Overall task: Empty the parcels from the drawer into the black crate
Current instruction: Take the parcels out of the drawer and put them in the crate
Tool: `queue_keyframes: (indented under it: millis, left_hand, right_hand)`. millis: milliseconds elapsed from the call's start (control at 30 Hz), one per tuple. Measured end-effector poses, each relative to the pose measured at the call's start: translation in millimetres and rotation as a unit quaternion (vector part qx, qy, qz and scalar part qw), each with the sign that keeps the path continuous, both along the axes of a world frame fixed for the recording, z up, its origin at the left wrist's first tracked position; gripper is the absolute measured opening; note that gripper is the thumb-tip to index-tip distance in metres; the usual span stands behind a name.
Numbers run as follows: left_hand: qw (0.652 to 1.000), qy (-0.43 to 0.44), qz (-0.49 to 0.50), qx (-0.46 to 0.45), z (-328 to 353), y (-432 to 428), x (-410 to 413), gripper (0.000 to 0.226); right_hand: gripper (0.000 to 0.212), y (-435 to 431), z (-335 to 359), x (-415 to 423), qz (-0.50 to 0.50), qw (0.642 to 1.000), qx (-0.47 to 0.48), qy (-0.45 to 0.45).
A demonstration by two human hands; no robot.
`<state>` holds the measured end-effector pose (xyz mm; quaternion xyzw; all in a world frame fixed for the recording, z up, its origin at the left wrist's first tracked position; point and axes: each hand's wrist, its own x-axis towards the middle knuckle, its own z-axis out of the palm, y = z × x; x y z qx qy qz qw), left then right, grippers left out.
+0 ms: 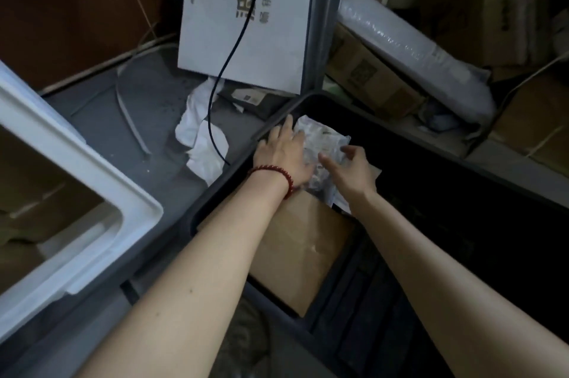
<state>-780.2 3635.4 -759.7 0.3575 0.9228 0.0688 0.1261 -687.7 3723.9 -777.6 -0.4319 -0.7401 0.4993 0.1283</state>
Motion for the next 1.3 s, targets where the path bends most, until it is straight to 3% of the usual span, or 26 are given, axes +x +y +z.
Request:
queue_keyframes:
  millis: [233,567,767,933,1067,1300]
  left_hand:
    - [0.987,0.152,0.005,0.051,31.2,-49.4,31.3,0.055]
    - [0.982,0.121,0.137,0.049,77.6,-223.1,116.6,0.043]
    - [0.958,0.101,0.267,-0.009,90.9,-341.6,148.6,0.046]
    - [0.916,0.106,0.386,0.020,115.6,-413.3,150.9,0.047]
    - [0.887,0.109,0.449,0.028,112.1,-445.0,149.4,0.051]
    - [0.842,0.103,0.522,0.087,92.6,-463.7,134.6,0.067]
  right_hand:
    - [0.062,-24.2,32.4,26.1,0.092,0.991,0.094,-0.036]
    - [0.052,-159.1,92.3,54.7,0.312,0.910,0.270,0.045]
    - [0.050,-241.0,103.9,62.7,0.418,0.867,0.260,0.071]
    - [0.061,-300.0,117.0,45.9,0.476,0.841,0.244,0.078]
    - [0.057,-349.3,120.0,33.6,0.521,0.816,0.223,0.111]
    - [0.062,-387.0,108.7,10.0,0.524,0.826,0.177,0.114]
